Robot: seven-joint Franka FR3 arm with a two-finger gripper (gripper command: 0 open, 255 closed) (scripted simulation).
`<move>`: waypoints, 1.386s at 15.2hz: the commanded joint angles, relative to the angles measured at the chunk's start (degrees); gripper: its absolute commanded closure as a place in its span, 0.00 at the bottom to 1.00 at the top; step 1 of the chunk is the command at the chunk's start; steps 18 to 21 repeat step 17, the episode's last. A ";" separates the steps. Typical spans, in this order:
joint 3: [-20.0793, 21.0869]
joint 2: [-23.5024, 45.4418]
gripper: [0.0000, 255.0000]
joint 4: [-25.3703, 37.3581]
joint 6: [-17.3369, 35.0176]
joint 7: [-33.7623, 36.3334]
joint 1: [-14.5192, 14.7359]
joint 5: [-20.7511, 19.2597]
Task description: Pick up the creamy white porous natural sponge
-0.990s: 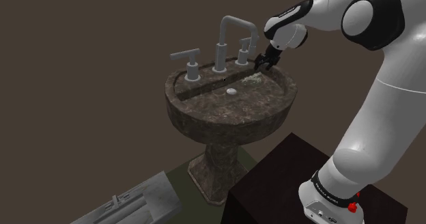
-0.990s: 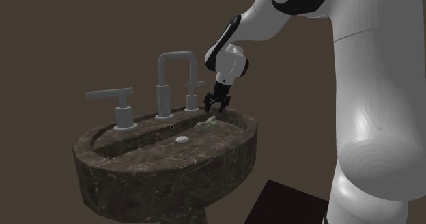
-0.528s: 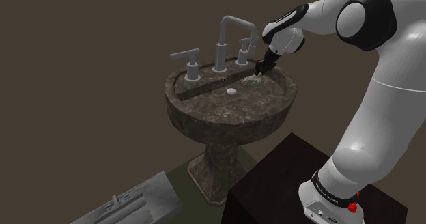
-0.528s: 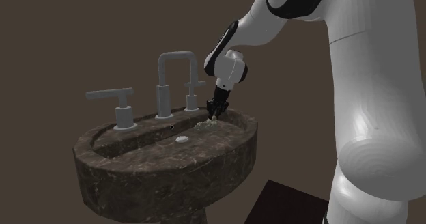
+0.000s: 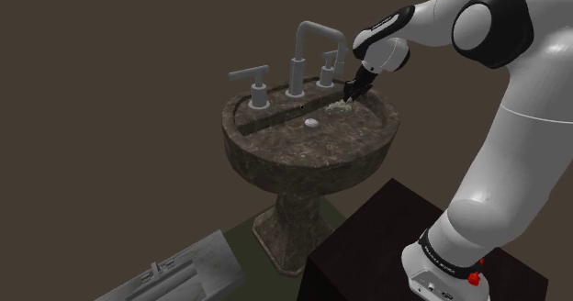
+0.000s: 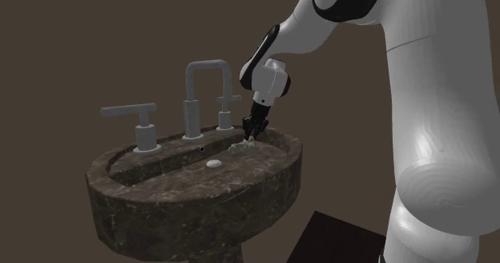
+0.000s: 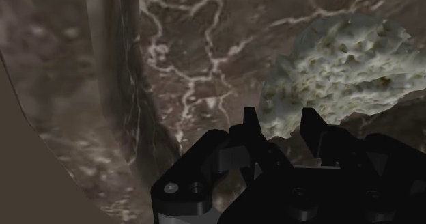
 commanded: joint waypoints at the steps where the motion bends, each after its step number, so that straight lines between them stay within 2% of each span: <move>1: -0.14 -0.43 1.00 0.18 -0.55 0.49 0.12 -0.54; 15: -1.49 -5.50 1.00 4.92 -8.99 6.17 0.90 -6.50; 21: -1.50 -5.55 1.00 4.98 -9.08 6.23 0.91 -6.55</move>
